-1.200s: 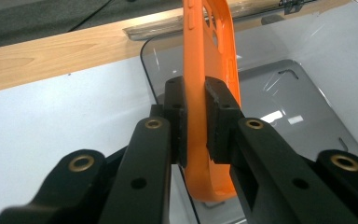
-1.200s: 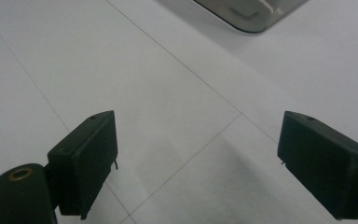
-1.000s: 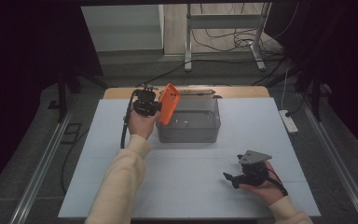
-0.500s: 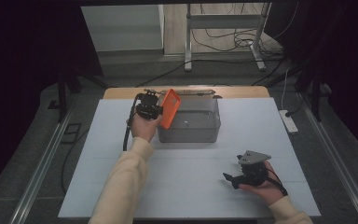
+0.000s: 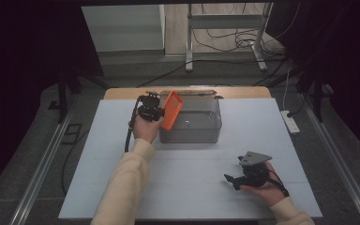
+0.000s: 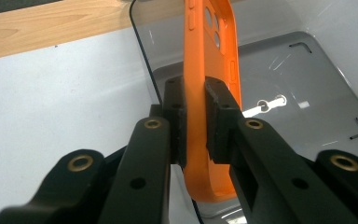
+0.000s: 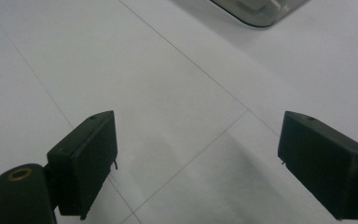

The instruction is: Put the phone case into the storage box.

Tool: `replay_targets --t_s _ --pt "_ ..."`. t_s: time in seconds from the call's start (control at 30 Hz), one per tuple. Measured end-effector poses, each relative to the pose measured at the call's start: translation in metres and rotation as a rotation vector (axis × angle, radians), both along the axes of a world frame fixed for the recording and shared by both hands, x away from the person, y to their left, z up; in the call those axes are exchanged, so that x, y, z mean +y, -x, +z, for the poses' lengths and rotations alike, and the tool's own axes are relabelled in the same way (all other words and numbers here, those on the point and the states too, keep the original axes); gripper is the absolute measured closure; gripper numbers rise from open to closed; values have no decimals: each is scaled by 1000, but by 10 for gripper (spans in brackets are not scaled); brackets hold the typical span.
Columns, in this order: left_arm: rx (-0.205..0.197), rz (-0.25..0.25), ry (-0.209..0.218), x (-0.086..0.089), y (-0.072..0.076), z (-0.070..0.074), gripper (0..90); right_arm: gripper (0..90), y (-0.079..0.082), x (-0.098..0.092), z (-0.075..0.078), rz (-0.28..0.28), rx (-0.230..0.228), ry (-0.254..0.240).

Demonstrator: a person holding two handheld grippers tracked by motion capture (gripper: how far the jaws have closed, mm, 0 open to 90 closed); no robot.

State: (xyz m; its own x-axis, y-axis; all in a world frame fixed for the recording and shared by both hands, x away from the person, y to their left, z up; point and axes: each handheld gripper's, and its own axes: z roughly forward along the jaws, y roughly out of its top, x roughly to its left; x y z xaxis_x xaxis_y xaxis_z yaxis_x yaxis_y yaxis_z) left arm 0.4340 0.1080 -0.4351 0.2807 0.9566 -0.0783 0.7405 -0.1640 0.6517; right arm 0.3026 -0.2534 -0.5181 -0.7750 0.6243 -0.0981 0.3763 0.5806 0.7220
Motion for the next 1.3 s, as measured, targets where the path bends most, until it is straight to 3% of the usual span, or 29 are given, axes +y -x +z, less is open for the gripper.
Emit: replay_targets --t_s 0.8,1.3 --pt "10 2 -24 -9 -1 -2 807 120 1 1 0 5 -3 7" --pt "25 32 -53 -12 2 -7 808 120 1 1 1 11 -1 1"
